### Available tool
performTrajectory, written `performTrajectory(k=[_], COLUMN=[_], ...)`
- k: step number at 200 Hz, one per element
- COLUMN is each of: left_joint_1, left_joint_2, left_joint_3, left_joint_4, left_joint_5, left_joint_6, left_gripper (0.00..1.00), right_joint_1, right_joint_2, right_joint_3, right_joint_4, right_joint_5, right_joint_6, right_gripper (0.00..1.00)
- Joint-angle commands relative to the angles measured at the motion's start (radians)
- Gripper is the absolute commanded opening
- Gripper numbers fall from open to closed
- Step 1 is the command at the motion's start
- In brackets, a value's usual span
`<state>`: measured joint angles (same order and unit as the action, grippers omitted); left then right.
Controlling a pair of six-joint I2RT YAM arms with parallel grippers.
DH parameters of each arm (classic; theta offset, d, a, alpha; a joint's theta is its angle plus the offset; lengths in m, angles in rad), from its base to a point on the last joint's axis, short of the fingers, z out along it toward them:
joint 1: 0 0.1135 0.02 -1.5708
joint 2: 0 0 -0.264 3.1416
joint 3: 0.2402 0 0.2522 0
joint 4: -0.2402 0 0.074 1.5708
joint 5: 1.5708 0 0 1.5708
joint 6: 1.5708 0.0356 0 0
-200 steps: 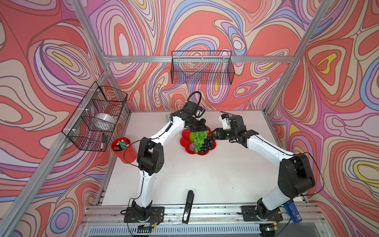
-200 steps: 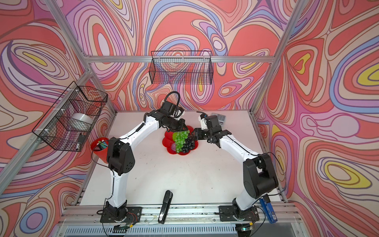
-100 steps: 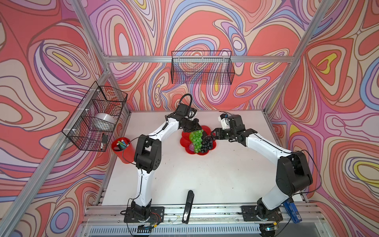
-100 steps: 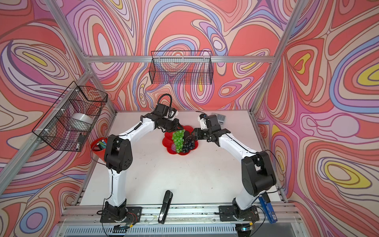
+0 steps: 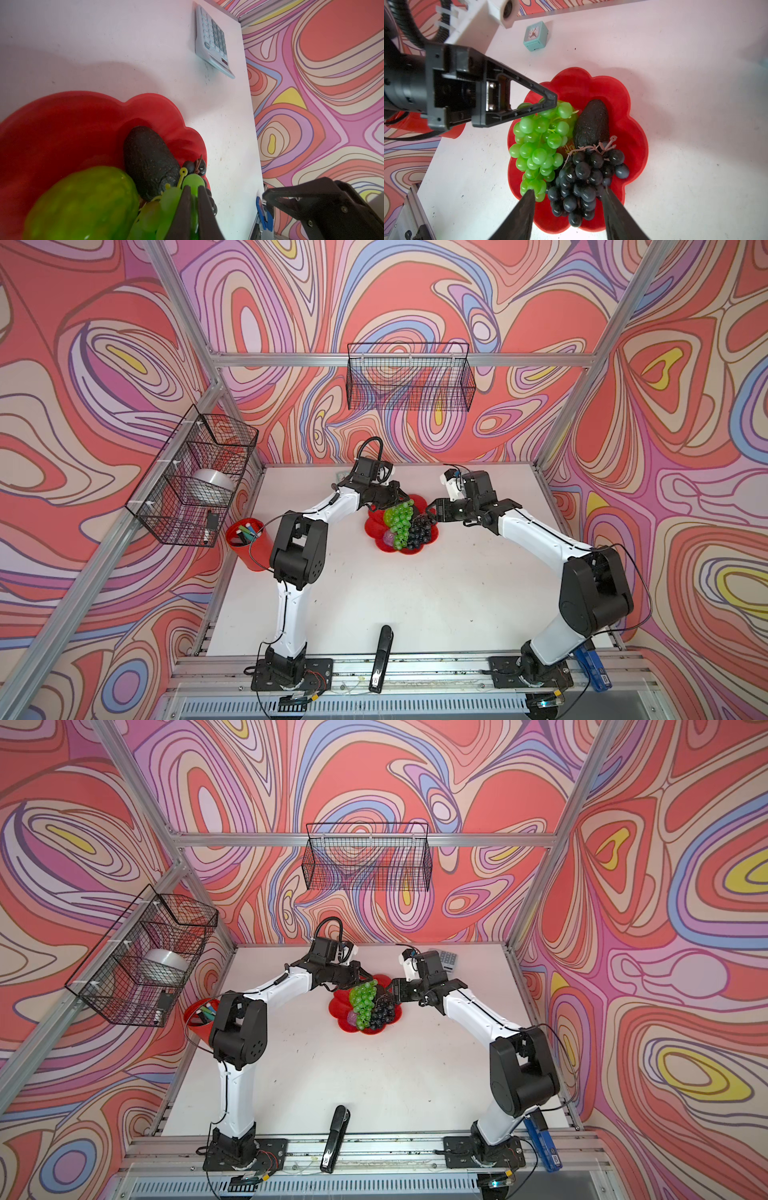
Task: Arrange fruit in a fruit bowl
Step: Place the fruit in the fruit bowl.
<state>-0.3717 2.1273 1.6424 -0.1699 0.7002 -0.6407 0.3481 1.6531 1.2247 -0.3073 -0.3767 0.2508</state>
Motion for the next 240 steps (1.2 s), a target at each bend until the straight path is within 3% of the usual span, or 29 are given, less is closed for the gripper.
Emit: performTrajectory(k=[1,68,108,164,216,240], left_joint_1=[0.033,0.054,0.054,0.054,0.053,0.054], left_joint_2=[-0.058,-0.124,-0.106,-0.004,0.072,0.071], left_joint_3=[-0.059,-0.200,-0.170,-0.021,0.059,0.054], left_joint_4=[0.101,0.184,0.160,0.091,0.037,0.037], left_joint_5=[-0.004,0.006,-0.014,-0.026,0.031,0.038], left_joint_6=[-0.059,-0.062,-0.044,-0.012,-0.001,0.003], left_gripper=[0.00,0.00,0.00,0.02,0.11,0.30], right_joint_1=[-0.001,0.001,0.002,0.013,0.013,0.013], right_joint_2=[0.001,0.025,0.030,0.027,0.028,0.031], right_joint_3=[0.015,0.030,0.039,0.036,0.033,0.035], right_joint_4=[-0.004,0.002,-0.009,-0.004,-0.017,-0.013], right_joint_5=[-0.022,-0.045,-0.041,-0.039,-0.027,-0.028], right_joint_6=[-0.016,-0.021,-0.033,-0.030,-0.044,-0.042], right_gripper=[0.55,0.55,0.56,0.56,0.57,0.58])
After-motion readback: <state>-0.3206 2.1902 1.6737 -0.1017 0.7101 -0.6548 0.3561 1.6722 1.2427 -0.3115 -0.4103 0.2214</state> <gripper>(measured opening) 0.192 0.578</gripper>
